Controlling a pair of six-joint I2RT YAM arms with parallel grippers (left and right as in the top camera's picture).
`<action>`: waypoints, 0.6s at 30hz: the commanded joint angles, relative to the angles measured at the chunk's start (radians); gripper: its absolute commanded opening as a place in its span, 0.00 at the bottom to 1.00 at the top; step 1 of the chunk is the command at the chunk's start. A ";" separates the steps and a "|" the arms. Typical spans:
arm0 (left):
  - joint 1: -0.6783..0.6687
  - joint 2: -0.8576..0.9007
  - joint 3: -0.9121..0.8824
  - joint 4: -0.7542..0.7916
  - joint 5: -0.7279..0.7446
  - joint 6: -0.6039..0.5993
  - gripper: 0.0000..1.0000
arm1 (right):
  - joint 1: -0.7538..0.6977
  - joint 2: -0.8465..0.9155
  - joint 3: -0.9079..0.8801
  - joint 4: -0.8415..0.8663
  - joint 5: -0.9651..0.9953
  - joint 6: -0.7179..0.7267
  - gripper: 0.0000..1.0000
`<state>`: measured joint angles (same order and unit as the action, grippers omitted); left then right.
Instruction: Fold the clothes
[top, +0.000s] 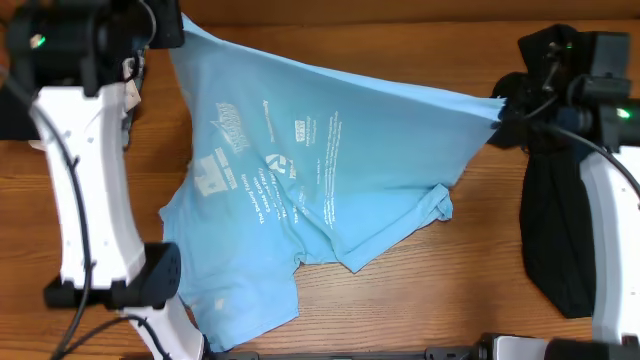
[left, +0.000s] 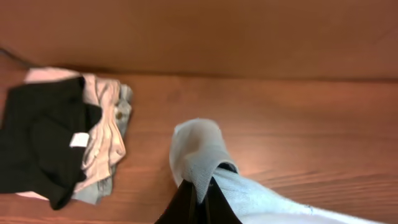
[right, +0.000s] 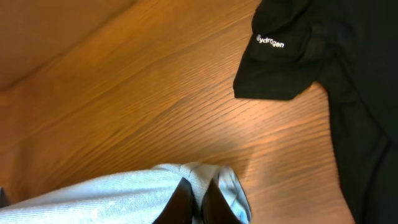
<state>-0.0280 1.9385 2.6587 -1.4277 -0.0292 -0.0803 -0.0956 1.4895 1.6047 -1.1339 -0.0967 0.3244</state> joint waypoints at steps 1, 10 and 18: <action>0.006 -0.030 0.017 -0.013 -0.005 -0.011 0.04 | 0.002 -0.021 0.013 -0.044 0.016 -0.012 0.04; 0.008 -0.097 0.017 -0.063 -0.140 -0.002 0.04 | 0.002 -0.189 0.048 -0.106 -0.056 -0.041 0.04; 0.008 -0.335 0.017 -0.058 -0.251 -0.006 0.04 | 0.002 -0.393 0.311 -0.252 0.023 -0.041 0.04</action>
<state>-0.0280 1.7489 2.6606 -1.4967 -0.1814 -0.0795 -0.0956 1.1717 1.8088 -1.3586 -0.1345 0.2905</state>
